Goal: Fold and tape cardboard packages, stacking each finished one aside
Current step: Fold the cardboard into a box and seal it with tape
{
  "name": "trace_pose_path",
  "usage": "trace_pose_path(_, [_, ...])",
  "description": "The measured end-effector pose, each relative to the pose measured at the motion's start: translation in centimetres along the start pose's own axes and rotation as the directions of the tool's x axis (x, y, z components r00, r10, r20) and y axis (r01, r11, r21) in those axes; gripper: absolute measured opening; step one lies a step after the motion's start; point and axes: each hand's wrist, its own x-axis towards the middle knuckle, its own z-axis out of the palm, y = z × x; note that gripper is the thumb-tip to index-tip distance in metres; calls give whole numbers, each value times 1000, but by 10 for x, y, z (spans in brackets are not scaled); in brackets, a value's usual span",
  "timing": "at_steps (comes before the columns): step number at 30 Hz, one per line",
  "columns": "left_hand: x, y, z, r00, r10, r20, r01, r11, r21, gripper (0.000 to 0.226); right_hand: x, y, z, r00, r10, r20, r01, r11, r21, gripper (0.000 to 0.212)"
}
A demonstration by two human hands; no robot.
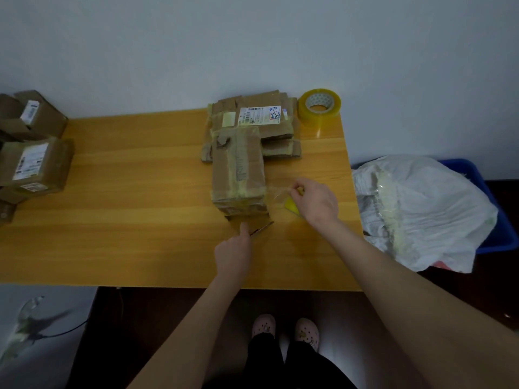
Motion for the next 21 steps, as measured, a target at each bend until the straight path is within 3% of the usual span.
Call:
trace_pose_path(5, [23,-6,18,996,86,11,-87,996,2,23,3,6,7,1000,4,-5,-4,992,123,14])
trace_pose_path(7, [25,-8,20,982,158,-100,-163,986,-44,23,4,7,11,1000,-3,-12,4,991,131,13])
trace_pose_path(8, [23,-8,19,950,204,-235,-227,971,-74,21,4,7,12,1000,-4,-10,5,992,129,12])
trace_pose_path(10, [19,-5,13,778,255,-574,-370,924,-91,16,6,6,13,1000,-4,-2,4,993,121,12])
trace_pose_path(11, [19,-2,3,706,231,-670,-412,903,-123,16,6,5,13,1000,0,1,0,993,116,13])
trace_pose_path(12, [23,1,-8,679,199,-706,-433,886,-167,19,7,4,13,1000,2,3,-2,994,107,14])
trace_pose_path(13, [30,4,-18,702,173,-691,-426,879,-213,26,8,2,14,1000,4,3,-4,996,94,15])
trace_pose_path(16, [50,7,-32,876,175,-449,-312,917,-250,48,7,1,15,1000,-7,-7,7,999,36,16])
trace_pose_path(18, [57,6,-32,906,212,-366,-292,939,-181,52,7,4,13,999,-35,2,35,999,-28,15])
trace_pose_path(21, [59,4,-30,906,225,-358,-296,942,-158,51,5,12,10,996,-93,10,93,989,-113,14])
